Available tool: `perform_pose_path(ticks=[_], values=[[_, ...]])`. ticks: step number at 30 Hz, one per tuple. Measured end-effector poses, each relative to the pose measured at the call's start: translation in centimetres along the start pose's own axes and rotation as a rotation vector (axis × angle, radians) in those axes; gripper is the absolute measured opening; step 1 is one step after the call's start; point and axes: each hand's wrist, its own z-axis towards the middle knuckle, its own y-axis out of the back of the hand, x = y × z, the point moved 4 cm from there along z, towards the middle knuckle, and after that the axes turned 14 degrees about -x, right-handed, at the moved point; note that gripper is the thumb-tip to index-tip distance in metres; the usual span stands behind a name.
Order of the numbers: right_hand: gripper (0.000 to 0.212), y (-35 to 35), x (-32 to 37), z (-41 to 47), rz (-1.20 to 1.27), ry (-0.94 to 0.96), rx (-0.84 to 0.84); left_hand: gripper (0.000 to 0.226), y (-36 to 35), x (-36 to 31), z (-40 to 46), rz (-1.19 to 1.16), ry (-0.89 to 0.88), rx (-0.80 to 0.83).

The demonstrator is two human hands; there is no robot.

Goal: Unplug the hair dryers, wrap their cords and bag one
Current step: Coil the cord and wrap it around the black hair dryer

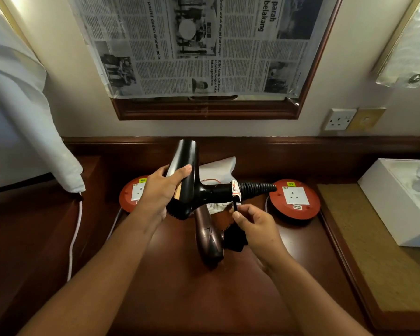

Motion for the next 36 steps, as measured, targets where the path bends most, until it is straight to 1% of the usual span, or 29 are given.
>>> perform_pose_path(ticks=[2, 6, 9, 11, 13, 15, 16, 17, 20, 21, 23, 24, 25, 26, 29, 32, 33, 34, 36], values=[[0.009, 0.0, 0.0, 0.4, 0.002, 0.048, -0.011, 0.036, 0.2, 0.2, 0.1, -0.046, 0.055, 0.029], [0.006, 0.1, 0.0, 1.2, 0.010, 0.139, -0.073, 0.042, 0.5, 0.6, 0.1, -0.088, 0.128, 0.090], [0.007, 0.2, -0.1, 1.8, -0.067, 0.246, -0.100, 0.045, 1.2, 1.0, 0.5, -0.100, 0.153, 0.111], [0.009, 0.4, 0.0, 2.1, -0.078, 0.298, -0.149, 0.053, 1.6, 1.1, 0.8, -0.095, 0.162, 0.125], [0.013, 0.5, 0.2, 2.4, -0.138, 0.414, -0.212, 0.061, 1.9, 1.1, 1.1, -0.097, 0.176, 0.134], [0.013, 0.5, 0.5, 2.4, -0.239, 0.517, -0.255, 0.061, 2.2, 1.2, 1.3, -0.109, 0.191, 0.134], [0.013, 0.6, 0.5, 2.4, -0.272, 0.525, -0.265, 0.060, 2.3, 1.3, 1.4, -0.113, 0.201, 0.140], [0.013, 0.6, 0.6, 2.3, -0.266, 0.491, -0.249, 0.060, 2.4, 1.5, 1.4, -0.122, 0.214, 0.146], [0.013, 0.0, 0.3, 2.0, -0.067, 0.215, -0.099, 0.065, 2.4, 1.8, 1.2, -0.162, 0.251, 0.164], [0.013, -0.2, 0.1, 1.9, 0.029, 0.114, -0.059, 0.067, 2.4, 1.8, 1.2, -0.162, 0.244, 0.178], [0.016, -0.7, -0.4, 1.6, 0.305, -0.082, 0.001, 0.074, 2.5, 1.7, 1.2, -0.142, 0.206, 0.210], [0.015, -0.8, -0.4, 1.5, 0.441, -0.149, 0.024, 0.077, 2.5, 1.7, 1.1, -0.129, 0.186, 0.233], [0.012, -0.7, -0.3, 1.5, 0.533, -0.190, 0.039, 0.074, 2.6, 1.6, 1.1, -0.127, 0.171, 0.253], [0.009, -0.6, -0.3, 1.5, 0.584, -0.228, 0.045, 0.066, 2.6, 1.6, 1.0, -0.134, 0.159, 0.259], [0.019, -0.8, -0.1, 1.2, 0.649, -0.305, 0.089, 0.041, 2.7, 1.9, 0.6, -0.143, 0.121, 0.218], [0.023, -1.2, 0.0, 0.7, 0.692, -0.343, 0.203, 0.034, 2.7, 2.8, 0.5, -0.083, 0.043, 0.177], [0.029, -1.4, -0.3, 0.6, 0.696, -0.361, 0.223, 0.032, 2.8, 3.2, 0.4, -0.056, 0.020, 0.168], [0.036, -1.6, -0.6, 0.6, 0.696, -0.378, 0.225, 0.031, 2.9, 3.6, 0.3, -0.043, 0.001, 0.164], [0.038, -2.2, -1.6, 0.8, 0.699, -0.386, 0.172, 0.027, 3.0, 4.6, 0.0, -0.038, -0.026, 0.164]])
